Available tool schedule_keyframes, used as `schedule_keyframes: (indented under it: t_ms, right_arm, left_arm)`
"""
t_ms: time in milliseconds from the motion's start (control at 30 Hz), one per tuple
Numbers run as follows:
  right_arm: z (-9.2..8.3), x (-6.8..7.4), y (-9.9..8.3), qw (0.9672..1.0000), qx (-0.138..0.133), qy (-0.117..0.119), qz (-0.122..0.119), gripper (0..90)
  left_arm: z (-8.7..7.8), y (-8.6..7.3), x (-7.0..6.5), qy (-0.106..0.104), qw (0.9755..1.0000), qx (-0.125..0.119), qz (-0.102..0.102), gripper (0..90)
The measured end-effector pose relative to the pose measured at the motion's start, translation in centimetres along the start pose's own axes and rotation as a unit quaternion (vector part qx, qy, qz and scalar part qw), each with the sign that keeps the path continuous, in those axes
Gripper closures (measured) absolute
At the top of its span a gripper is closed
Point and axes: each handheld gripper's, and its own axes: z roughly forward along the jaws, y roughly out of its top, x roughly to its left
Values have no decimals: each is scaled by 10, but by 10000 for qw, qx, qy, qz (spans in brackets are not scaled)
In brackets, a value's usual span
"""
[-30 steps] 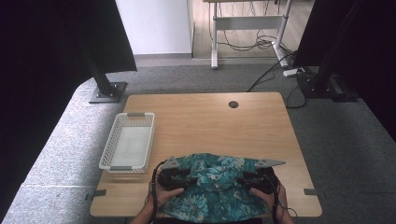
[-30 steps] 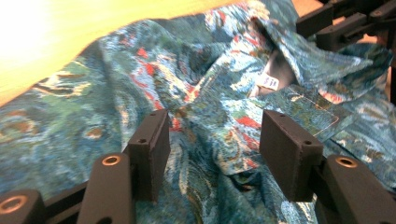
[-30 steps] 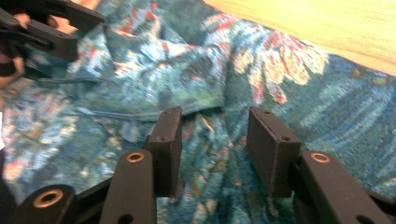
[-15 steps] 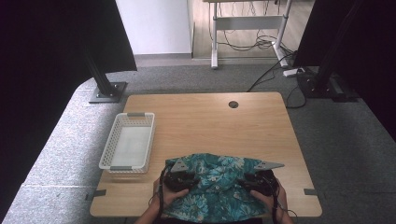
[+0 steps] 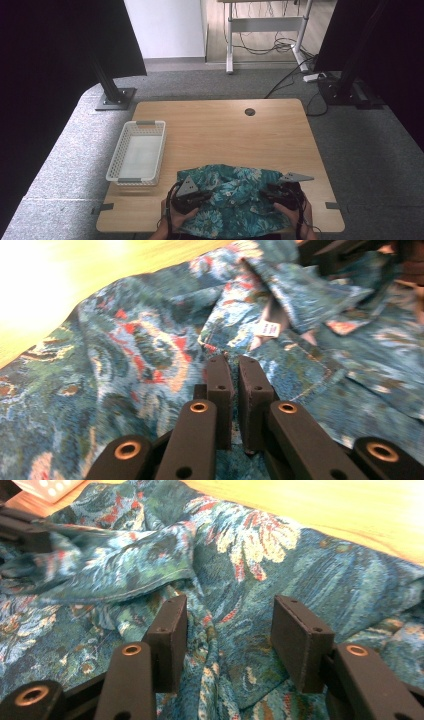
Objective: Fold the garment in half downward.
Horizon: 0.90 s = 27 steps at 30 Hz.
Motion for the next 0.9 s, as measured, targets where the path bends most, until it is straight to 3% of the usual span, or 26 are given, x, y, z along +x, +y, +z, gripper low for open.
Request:
schedule_keyframes:
  t_ms: [233,433,467,600,633,733,800,900]
  right_arm:
    - [3,1,4,10000,1,68,42,465]
    - [9,5,12,9998,30,196,23,431]
    - [9,5,12,9998,30,196,23,431]
    - [12,11,20,9981,48,606,-70,423]
    - [15,15,23,9974,160,686,-150,407]
    - [20,17,26,9966,303,749,-162,404]
    - [25,20,30,9962,491,692,-217,401]
    - [24,23,36,9960,569,636,-276,402]
  left_arm:
    - [-7,-7,-10,-424,9991,-60,-5,850]
    - [-7,-14,-14,-590,9982,29,25,849]
    - [-7,-14,-14,-590,9982,29,25,849]
    - [-8,-16,-16,-620,9981,40,35,849]
    - [-10,-18,-15,-676,9977,9,5,849]
    - [-10,-19,-15,-674,9977,3,9,849]
    - [-11,-20,-14,-680,9977,4,19,849]
    - [-11,-20,-14,-685,9976,0,6,849]
